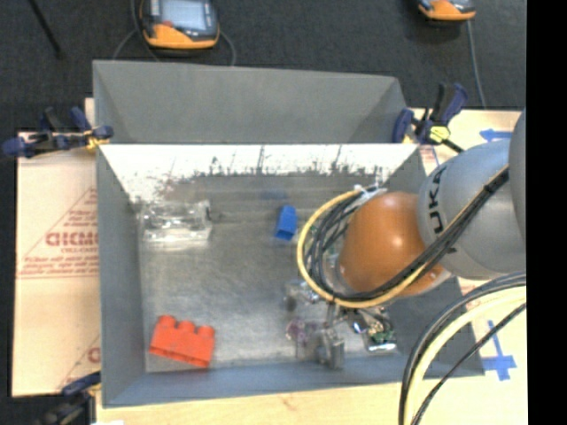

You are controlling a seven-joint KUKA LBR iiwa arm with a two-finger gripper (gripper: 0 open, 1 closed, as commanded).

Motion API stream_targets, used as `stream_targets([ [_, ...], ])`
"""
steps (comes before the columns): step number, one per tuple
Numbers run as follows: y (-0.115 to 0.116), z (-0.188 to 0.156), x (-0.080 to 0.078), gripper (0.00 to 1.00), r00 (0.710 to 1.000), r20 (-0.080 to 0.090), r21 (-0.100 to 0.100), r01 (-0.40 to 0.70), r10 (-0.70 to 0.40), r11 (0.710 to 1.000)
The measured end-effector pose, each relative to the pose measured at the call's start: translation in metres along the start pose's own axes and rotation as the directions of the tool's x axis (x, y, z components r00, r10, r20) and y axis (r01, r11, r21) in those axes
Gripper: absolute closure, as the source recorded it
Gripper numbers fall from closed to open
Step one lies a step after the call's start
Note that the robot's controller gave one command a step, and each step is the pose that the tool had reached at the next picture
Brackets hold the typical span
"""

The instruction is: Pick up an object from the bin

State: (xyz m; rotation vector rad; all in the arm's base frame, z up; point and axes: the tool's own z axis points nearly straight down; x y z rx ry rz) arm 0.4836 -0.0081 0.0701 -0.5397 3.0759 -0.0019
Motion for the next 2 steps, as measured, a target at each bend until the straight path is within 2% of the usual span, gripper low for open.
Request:
stream_targets([
  [1, 0.002, 0.0, 0.004, 1.0, 1.0, -0.014, -0.004, 0.004, -0.004, 1.0],
  [2, -0.004, -0.131, 0.007, 1.0, 1.0, -0.009, 0.001, -0.018, 0.018, 1.0],
])
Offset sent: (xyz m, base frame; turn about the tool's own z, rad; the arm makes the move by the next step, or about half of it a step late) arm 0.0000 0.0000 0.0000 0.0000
